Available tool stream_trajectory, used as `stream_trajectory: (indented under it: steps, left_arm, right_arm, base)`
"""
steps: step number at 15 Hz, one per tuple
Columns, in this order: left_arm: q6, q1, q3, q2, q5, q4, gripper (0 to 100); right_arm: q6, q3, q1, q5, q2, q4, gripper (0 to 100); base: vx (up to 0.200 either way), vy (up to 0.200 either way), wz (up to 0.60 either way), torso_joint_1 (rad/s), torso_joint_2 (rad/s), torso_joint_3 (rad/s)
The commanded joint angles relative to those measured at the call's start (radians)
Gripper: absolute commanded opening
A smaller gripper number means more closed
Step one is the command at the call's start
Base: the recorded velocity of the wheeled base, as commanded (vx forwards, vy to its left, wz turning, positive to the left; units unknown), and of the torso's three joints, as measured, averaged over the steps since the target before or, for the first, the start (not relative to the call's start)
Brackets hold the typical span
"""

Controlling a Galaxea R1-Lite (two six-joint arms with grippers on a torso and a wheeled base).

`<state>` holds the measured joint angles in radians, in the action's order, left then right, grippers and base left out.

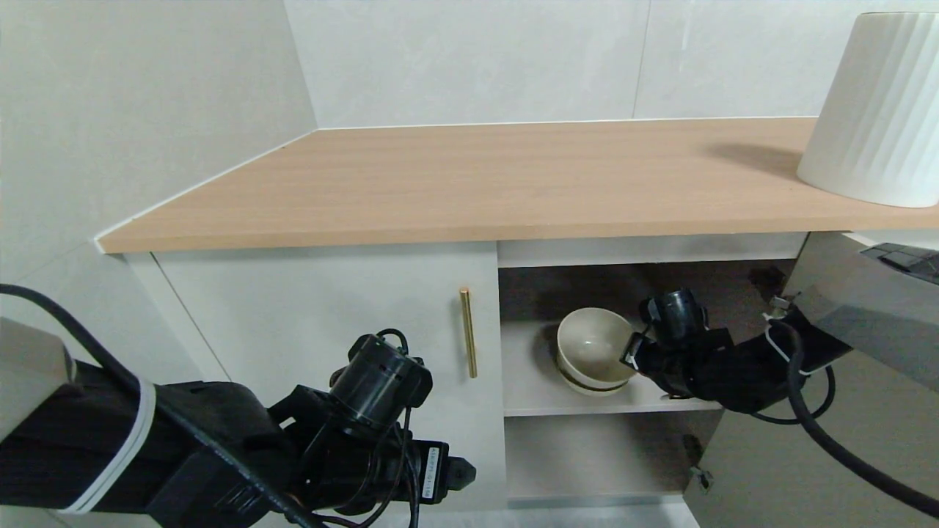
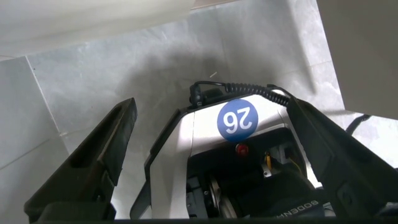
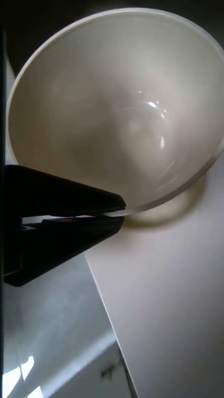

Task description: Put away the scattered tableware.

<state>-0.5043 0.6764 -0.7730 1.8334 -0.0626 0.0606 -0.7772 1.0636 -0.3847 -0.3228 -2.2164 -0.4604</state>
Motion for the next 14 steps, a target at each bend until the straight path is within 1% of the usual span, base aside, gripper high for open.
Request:
stream_trajectory:
  steps: [1,14]
  left_arm:
    - [0.0,0.0,0.0,0.003,0.0,0.001,100]
    - [0.0,0.0,0.0,0.003,0.0,0.001,100]
  right_arm:
    - [0.001,0.012,0.009,-0.006,-0.031,0.0,0]
    - [0.009,0.039,0.007,-0.006,-0.054,0.0,0]
  base:
    - [0.0,0.0,0.0,0.0,0.0,0.0]
    - [0.0,0.0,0.0,0.0,0.0,0.0]
